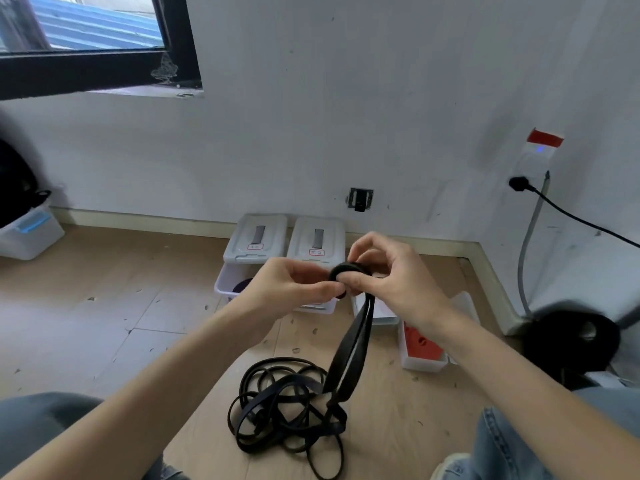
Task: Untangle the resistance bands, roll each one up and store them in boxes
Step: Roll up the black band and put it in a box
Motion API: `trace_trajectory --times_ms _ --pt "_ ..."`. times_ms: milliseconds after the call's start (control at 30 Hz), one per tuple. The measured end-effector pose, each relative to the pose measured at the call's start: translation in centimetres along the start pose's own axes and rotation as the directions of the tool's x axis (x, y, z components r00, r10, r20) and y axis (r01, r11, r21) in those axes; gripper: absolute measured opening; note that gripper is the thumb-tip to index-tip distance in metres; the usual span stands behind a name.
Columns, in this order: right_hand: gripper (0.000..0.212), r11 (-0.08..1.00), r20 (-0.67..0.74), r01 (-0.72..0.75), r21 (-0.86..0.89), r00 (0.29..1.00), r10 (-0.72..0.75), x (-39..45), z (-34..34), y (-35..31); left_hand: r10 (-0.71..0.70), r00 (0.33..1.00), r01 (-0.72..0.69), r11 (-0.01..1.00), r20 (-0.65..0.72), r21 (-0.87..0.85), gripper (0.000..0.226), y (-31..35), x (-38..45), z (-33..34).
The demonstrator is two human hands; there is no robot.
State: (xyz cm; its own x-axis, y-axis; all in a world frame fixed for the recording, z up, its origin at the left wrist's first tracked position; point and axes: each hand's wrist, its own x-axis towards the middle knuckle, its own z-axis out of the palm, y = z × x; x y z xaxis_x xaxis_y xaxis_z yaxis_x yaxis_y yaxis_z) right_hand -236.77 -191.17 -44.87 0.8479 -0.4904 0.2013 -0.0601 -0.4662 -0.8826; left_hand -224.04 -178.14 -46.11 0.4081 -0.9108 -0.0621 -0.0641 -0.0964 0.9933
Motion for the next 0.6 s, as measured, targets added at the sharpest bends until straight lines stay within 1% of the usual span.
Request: trace_trajectory --times_ms 67,100,133,200,267,333,367,400,433,467,500,533,567,600 --pt "0.025 0.988 0.016 -0.064 0.137 0.998 0.063 0.0 -0.2 0.0 -0.028 0.999 0.027 0.999 -0.036 -0.029 0.032 0.0 0.2 -0.3" --pt "0.029 0.976 0.041 -0.093 0.199 0.995 0.087 0.0 -0.3 0.0 -0.047 0.998 0.044 0.996 -0.046 -0.079 0.035 -0.1 0.2 -0.6" --pt "0.033 0.968 0.061 -0.103 0.228 0.994 0.091 -0.1 -0.2 -0.1 -0.067 0.997 0.06 0.985 -0.035 -0.164 0.036 -0.2 0.2 -0.8" --pt "0.038 0.97 0.072 -0.097 0.222 0.994 0.083 -0.2 0.3 0.0 -0.083 0.996 0.084 0.943 0.019 -0.321 0.029 -0.3 0.2 -1.0" --pt "0.037 0.97 0.055 -0.109 0.217 0.994 0.099 -0.2 0.9 0.2 -0.096 0.995 0.101 0.926 0.032 -0.363 0.022 -0.6 0.3 -0.7" --pt "0.028 0.969 0.052 -0.124 0.212 0.992 0.115 -0.1 1.1 0.3 -0.124 0.992 0.129 0.915 0.038 -0.383 0.018 -1.0 0.4 -0.5" --pt "0.024 0.975 0.06 -0.118 0.187 0.992 0.109 -0.2 1.0 0.2 -0.145 0.988 0.153 0.904 0.05 -0.4 0.017 -1.1 0.4 -0.6" --pt "0.022 0.988 0.074 -0.091 0.122 0.994 0.083 -0.2 0.9 0.1 -0.167 0.983 0.184 0.892 0.077 -0.414 0.017 -1.0 0.5 -0.8" --pt "0.022 0.999 0.094 -0.036 0.014 0.995 0.035 -0.2 0.7 0.1 -0.172 0.98 0.196 0.904 0.096 -0.379 0.017 -1.0 0.4 -1.0" --pt "0.023 0.993 0.123 0.034 -0.115 0.992 -0.02 -0.3 0.6 0.1 -0.16 0.982 0.18 0.95 0.096 -0.255 0.015 -0.9 0.4 -1.1" --pt "0.025 0.965 0.163 0.107 -0.238 0.984 -0.069 -0.4 0.6 0.1 -0.13 0.989 0.133 0.99 0.073 -0.036 0.014 -0.9 0.3 -1.0" --pt "0.027 0.927 0.21 0.17 -0.334 0.972 -0.102 -0.4 0.6 0.1 -0.088 0.994 0.074 0.978 0.061 0.194 0.014 -0.9 0.3 -0.9" --pt "0.028 0.895 0.257 0.212 -0.392 0.959 -0.115 -0.4 0.5 0.1 -0.046 0.997 0.021 0.94 0.066 0.341 0.015 -1.0 0.3 -0.7" --pt "0.028 0.88 0.29 0.234 -0.412 0.95 -0.117 -0.3 0.3 0.2 -0.015 0.997 -0.017 0.912 0.076 0.41 0.017 -1.0 0.4 -0.5"
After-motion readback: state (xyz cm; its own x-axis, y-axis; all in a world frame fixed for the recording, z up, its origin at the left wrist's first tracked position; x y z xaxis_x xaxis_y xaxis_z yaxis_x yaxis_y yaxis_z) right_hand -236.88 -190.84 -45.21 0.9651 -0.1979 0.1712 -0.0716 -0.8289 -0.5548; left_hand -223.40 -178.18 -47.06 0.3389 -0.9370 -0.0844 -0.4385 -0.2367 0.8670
